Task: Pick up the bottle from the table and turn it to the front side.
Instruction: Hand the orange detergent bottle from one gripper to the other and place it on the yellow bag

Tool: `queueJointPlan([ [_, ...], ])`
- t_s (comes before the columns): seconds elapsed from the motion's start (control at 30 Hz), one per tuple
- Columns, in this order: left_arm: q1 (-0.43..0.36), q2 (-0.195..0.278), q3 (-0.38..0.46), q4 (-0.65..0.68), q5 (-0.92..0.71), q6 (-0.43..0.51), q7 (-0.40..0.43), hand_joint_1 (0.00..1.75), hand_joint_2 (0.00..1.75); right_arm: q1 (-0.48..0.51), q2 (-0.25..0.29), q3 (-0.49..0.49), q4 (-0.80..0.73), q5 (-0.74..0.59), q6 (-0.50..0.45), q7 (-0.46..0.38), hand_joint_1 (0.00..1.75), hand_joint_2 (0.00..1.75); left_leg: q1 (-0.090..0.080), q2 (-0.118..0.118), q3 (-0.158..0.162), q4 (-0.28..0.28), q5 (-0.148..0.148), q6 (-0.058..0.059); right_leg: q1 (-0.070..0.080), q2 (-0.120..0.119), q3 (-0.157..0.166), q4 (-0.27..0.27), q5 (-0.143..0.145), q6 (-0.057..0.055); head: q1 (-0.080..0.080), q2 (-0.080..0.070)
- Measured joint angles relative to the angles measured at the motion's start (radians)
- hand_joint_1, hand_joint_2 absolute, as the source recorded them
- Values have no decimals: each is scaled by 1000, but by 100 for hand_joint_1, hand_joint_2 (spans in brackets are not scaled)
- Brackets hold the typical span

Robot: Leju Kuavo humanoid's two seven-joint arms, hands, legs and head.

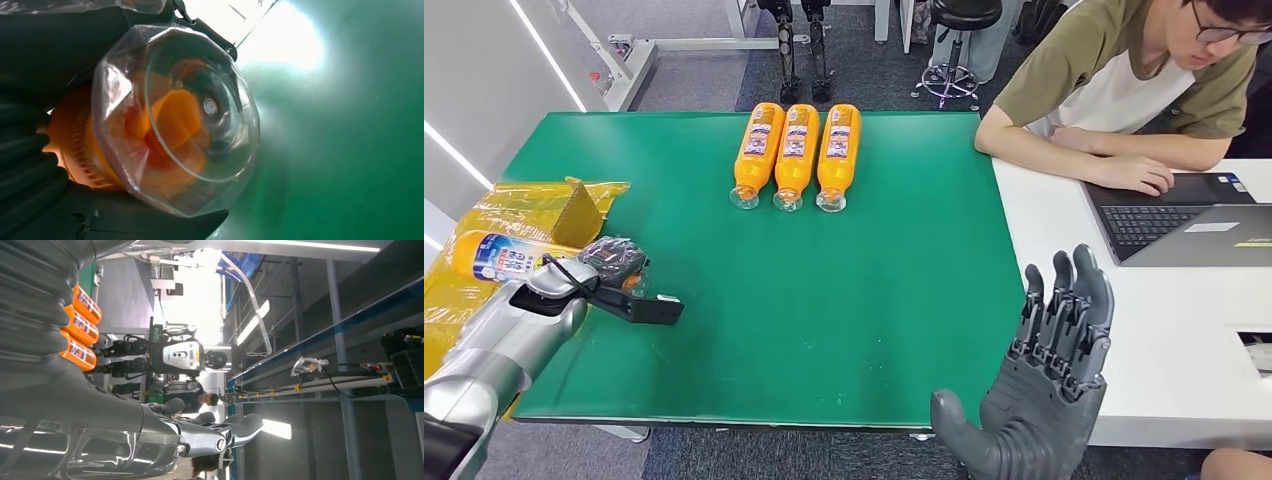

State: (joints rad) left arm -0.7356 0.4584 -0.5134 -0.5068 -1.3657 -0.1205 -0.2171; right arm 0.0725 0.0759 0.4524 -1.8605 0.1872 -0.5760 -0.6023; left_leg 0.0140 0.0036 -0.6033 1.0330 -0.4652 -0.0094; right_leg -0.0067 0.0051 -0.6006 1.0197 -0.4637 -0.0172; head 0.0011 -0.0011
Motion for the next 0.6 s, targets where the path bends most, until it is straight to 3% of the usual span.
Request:
queueJointPlan([
  [0.1, -9, -6, -5, 18, 0, -6, -8, 175, 175, 0, 0, 0, 0, 0, 0, 0, 0, 175, 0, 0, 0, 0, 0, 0, 0, 0, 0, 0, 0, 0, 0, 0],
  [0.27, -29, -25, -22, 53, 33, -83, -89, 175, 175, -11, 1, 4, 2, -9, -1, 5, 0, 175, 0, 0, 0, 0, 0, 0, 0, -1, 0, 0, 0, 0, 0, 0],
  [0.47, -75, -92, -25, 108, 103, -223, -72, 175, 175, -14, 2, 6, 2, -3, -14, 15, 0, 175, 0, -4, 1, 0, 0, 0, 0, -4, 3, 0, 0, 0, 0, 0],
  [0.6, -89, -111, -24, 132, 142, -276, -48, 175, 175, -13, 3, 6, 2, 0, -22, 12, 0, 175, -1, -3, 2, 0, 0, 0, -1, -4, 3, 0, 0, 0, 0, 0],
])
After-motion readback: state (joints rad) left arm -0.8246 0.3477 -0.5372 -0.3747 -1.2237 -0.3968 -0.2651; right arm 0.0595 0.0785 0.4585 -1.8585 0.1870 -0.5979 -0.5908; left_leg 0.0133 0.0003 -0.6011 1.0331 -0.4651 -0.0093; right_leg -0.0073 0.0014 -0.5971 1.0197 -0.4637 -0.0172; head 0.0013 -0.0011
